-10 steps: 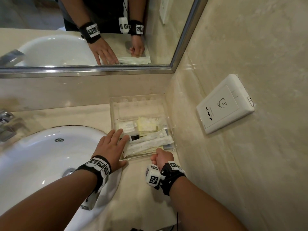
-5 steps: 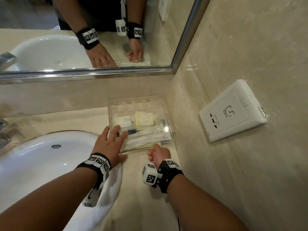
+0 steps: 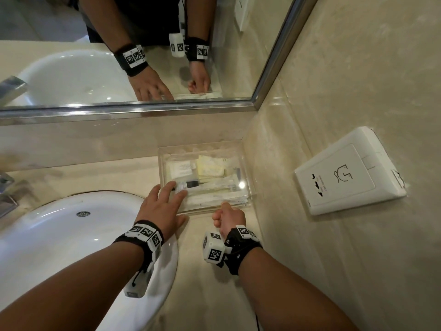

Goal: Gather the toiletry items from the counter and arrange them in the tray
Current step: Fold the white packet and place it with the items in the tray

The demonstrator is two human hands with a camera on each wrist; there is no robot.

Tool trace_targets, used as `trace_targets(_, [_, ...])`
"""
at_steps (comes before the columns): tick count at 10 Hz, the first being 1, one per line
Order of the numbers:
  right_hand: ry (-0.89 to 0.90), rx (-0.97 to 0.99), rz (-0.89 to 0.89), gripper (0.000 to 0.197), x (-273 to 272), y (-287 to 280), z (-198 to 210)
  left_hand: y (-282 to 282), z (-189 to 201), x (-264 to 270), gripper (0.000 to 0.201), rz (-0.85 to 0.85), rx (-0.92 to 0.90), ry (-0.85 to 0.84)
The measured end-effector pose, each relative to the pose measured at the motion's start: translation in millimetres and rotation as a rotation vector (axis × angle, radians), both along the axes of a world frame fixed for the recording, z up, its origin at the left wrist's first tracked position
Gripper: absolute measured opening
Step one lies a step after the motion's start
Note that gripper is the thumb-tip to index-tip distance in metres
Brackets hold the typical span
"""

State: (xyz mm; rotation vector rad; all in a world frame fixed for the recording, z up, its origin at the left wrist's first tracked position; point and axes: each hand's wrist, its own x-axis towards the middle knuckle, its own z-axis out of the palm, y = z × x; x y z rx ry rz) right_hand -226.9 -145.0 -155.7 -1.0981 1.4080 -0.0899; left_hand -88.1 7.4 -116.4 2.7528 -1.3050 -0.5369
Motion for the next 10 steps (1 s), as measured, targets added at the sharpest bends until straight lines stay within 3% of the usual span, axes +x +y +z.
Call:
trace_targets(2, [-0.028, -0.014, 0.03, 0.042, 3, -5, -7, -1, -3, 5, 0.066, -0.005, -0.019, 0.011])
trace_targets(4, [-0.183, 0.048, -0.014, 0.009, 10, -2, 8, -2, 0, 10, 0.051, -0.012, -0.066, 0.001])
trace_targets(8, [-0.177, 0.012, 0.041, 0.023, 11, 6, 15, -4, 4, 3, 0.056, 0.004, -0.021, 0.043])
trace_targets(10, [-0.109, -0.06, 0.246, 0.026, 7, 10, 29, 11, 28, -9, 0.054, 0.054, -0.121, 0.033])
